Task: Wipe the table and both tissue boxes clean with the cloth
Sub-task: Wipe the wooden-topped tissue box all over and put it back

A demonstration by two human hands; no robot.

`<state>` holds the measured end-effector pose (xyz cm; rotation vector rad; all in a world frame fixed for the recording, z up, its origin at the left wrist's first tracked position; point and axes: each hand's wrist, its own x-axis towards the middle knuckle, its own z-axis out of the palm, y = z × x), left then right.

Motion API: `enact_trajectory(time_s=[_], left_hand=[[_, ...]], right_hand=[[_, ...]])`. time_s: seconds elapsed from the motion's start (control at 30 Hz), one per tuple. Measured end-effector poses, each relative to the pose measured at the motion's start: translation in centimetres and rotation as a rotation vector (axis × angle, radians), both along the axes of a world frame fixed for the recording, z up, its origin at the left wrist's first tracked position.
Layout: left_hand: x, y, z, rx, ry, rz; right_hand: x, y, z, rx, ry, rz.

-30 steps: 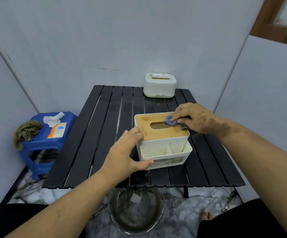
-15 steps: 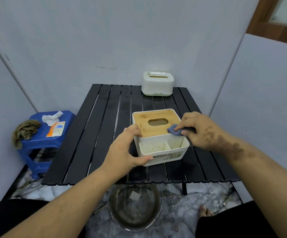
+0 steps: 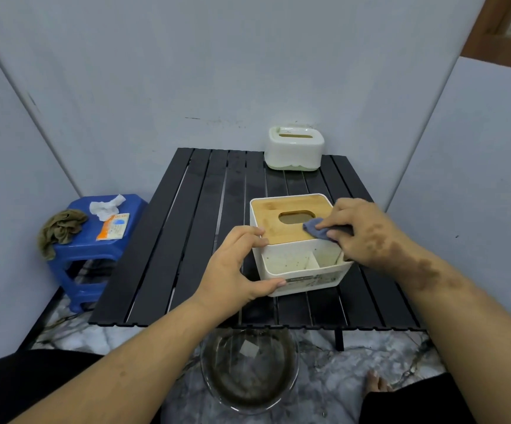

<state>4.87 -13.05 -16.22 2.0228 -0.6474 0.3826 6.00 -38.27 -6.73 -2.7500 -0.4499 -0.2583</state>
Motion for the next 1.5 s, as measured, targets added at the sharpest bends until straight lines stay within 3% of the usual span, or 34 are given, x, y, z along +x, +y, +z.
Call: enact_trajectory(time_s=[0.2,0.37,0.53,0.83,1.1,1.27,1.5], left_hand=[[0.0,-0.1,0.1,-0.02,-0.018,-0.003],[0.0,0.0,0.1,-0.017,0.008,-0.004],[0.0,-0.2,-0.4,-0.073,-0.011,-0.01],[0.1,-0.1,-0.2,-0.035,-0.011,0.013],[0.4,-0.3,-0.1,-0.018,-0.06,0.02],[0.3,-0.1,0.0,0.018,-0.046,0.025],[0.1,-0.1,0.3,0.044,-0.02,0.022]], right_hand=[[-0.8,4.6,-0.7,0.068,-0.005,0.2],[-0.1,1.8,0.6,0.103,0.042,0.075],[0.9,5.7,-0.1,-0.01,0.039,0.15],[5.2,9.0,1.1,-0.13,0.119,0.023],[0.4,5.8,0.8,0.005,0.129,0.177],[0.1,0.8,1.0,-0.057,0.122,0.134],[1.0,-4.0,-0.2,0.043,0.084,0.099]])
